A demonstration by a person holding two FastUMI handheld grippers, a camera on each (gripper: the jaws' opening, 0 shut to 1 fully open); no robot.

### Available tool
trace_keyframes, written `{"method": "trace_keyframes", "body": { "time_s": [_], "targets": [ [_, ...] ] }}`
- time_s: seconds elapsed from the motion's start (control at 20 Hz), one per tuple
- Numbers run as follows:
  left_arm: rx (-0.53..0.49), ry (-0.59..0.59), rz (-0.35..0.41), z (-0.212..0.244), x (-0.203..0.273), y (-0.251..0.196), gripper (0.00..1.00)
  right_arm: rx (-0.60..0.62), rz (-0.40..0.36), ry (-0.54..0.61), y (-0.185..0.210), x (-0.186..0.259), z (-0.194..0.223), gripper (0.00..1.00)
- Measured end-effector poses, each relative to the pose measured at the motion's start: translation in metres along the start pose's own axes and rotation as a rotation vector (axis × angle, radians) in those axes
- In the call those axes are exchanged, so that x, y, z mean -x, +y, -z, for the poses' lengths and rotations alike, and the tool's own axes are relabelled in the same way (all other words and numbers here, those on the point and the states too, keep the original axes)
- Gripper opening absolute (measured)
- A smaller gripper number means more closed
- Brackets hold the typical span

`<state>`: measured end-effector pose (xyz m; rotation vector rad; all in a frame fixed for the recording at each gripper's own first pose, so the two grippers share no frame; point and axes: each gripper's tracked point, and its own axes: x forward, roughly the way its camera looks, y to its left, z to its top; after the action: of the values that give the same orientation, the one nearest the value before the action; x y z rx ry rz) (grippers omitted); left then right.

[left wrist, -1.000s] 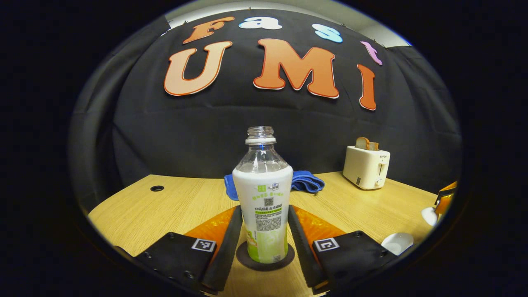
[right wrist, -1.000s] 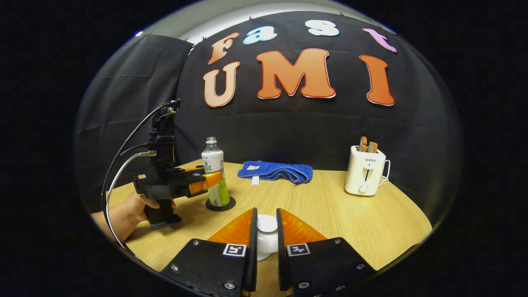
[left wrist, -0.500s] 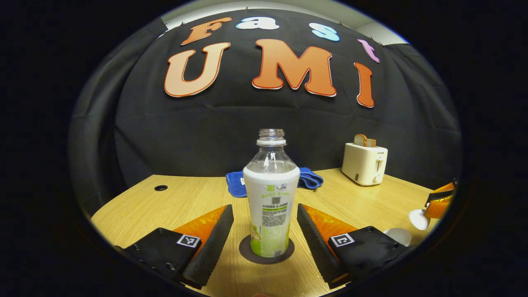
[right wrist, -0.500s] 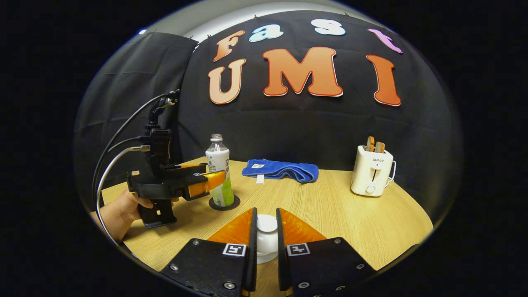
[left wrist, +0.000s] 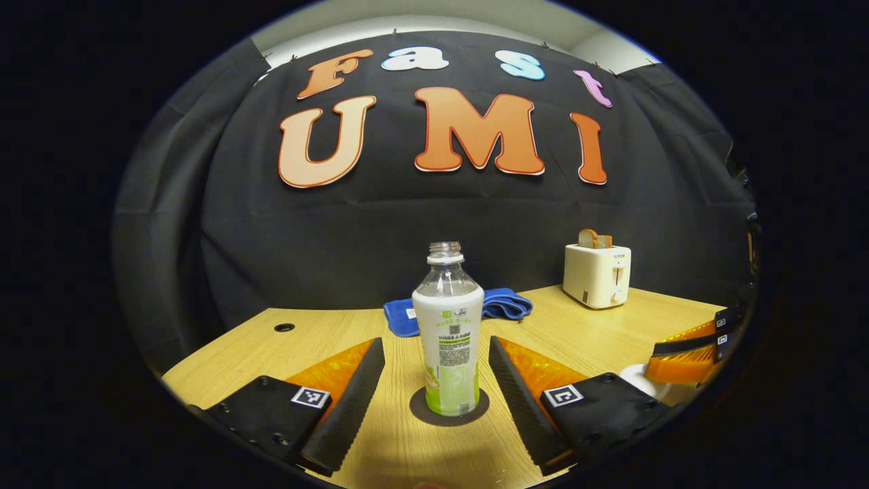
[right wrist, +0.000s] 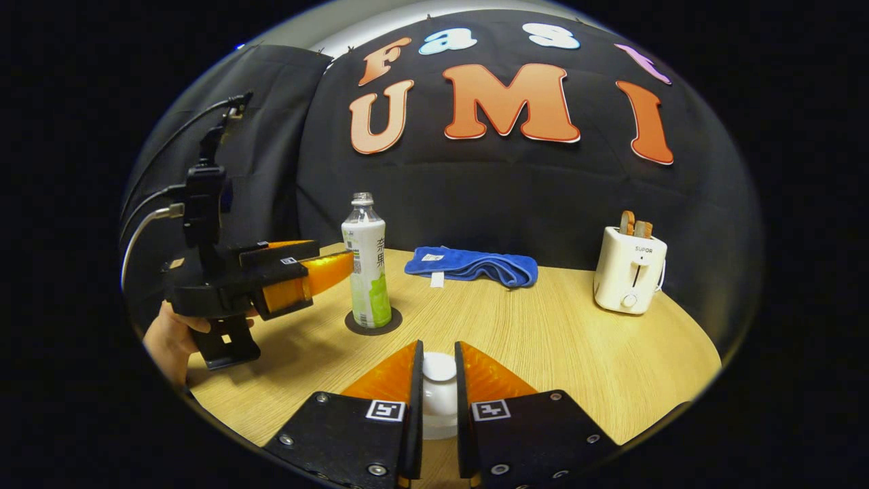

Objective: Open the teacup lid with one hand, grasp the water bottle and pour water into the teacup with the other hand; after pouring, place the water bottle on the coaster and then close the teacup lid.

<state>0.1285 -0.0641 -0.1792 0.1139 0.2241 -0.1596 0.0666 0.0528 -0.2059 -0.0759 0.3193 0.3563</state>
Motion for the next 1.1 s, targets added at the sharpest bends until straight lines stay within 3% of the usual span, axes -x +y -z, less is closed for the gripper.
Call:
{"method": "trace_keyframes", "body": {
  "time_s": [0.5,0.9,1.1],
  "targets": [
    [0.049,0.042,-0.047,0.022,0.012,0.029,0.98,-0.007,-0.008,0.024,0.003,-0.003,0.009,0.21],
    [0.064,0.015,-0.055,0.013,0.024,0.027,0.96,0.000,-0.005,0.053,0.003,-0.003,0.009,0.22],
    [0.065,0.023,-0.046,0.010,0.029,0.020,0.98,0.014,0.019,0.058,0.000,-0.004,0.012,0.31]
  ]
}}
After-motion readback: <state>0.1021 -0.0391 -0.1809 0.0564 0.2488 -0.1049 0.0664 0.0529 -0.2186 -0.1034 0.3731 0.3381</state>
